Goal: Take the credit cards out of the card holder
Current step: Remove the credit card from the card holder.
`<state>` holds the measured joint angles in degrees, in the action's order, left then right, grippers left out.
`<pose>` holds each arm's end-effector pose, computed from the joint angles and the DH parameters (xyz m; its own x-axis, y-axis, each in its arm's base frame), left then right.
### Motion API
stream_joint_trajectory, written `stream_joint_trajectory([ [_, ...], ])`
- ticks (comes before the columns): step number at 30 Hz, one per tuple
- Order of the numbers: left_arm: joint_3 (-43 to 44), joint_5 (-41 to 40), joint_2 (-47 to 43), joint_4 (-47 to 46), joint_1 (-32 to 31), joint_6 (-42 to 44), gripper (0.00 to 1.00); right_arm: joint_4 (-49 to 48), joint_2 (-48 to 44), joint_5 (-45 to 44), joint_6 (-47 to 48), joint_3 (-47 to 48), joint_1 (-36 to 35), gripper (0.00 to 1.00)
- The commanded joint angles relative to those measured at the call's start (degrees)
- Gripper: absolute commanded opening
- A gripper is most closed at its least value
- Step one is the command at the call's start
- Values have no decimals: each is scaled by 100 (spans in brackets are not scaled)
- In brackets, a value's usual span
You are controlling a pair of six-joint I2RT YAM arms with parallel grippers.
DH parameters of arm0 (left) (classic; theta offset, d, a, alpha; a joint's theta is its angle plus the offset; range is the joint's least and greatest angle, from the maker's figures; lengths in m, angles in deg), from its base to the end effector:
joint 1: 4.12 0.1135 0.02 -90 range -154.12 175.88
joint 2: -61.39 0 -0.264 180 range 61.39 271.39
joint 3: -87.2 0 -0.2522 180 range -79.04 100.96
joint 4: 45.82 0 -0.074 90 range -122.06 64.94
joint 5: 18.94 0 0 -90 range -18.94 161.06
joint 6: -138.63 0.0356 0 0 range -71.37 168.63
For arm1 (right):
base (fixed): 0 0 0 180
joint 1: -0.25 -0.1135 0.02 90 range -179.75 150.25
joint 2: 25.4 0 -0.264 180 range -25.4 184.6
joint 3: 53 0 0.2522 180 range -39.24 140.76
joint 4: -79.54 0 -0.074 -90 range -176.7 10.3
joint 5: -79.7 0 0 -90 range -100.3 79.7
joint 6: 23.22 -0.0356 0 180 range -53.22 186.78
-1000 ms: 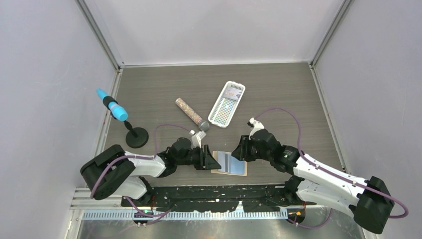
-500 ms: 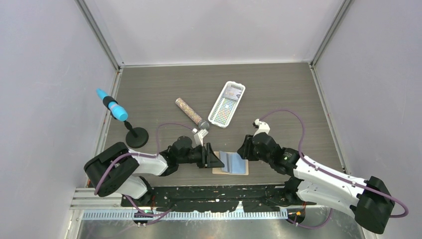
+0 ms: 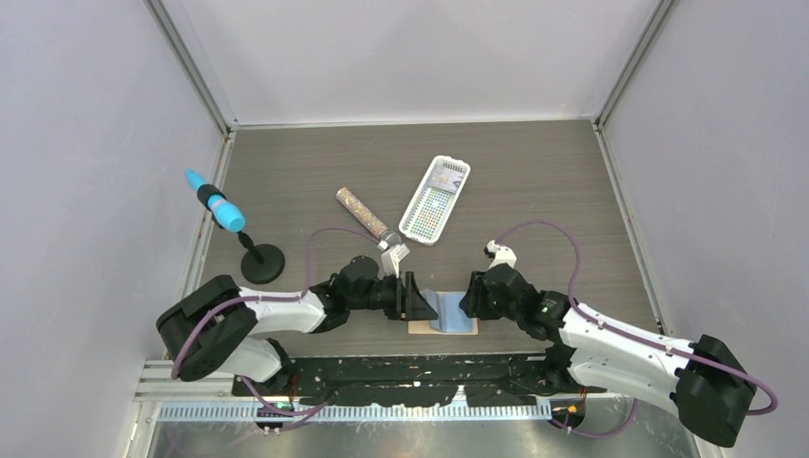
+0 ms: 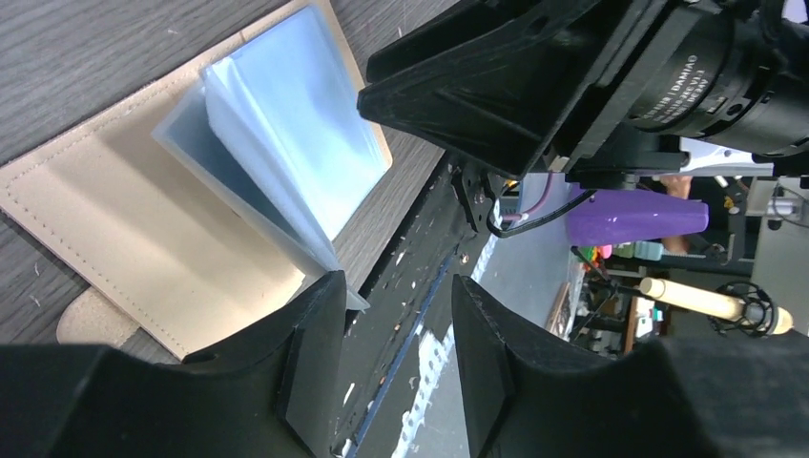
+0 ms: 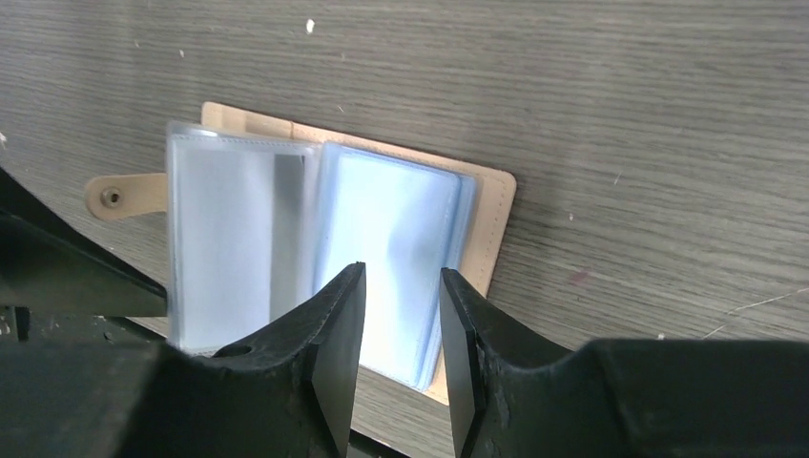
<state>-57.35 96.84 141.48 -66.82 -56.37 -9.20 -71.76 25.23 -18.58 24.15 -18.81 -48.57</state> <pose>0.1415 -0.2081 0.1538 -0.9399 -0.0312 -0.3401 0.3012 0.3942 -0.8683 0.1168 0.1257 0.1688 -0.8025 0.1005 -0.5881 -0.1827 0.8970 0.4026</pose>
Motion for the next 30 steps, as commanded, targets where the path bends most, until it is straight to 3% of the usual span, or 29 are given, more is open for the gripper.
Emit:
stream_joint_trajectory([
  [1,368,-299,-314,714,-98,468,47,-380,-45,39,-64,-169,-23,42],
  [15,615,-585,-270,1200,-198,621,48,-507,-297,136,-148,-337,-14,40],
  [23,650,-1662,-779,2856,-198,971,46,-291,-508,63,-114,-207,-16,38],
  [30,730,-1646,-731,2993,-198,1118,40,-327,-451,20,-100,-219,-14,38],
])
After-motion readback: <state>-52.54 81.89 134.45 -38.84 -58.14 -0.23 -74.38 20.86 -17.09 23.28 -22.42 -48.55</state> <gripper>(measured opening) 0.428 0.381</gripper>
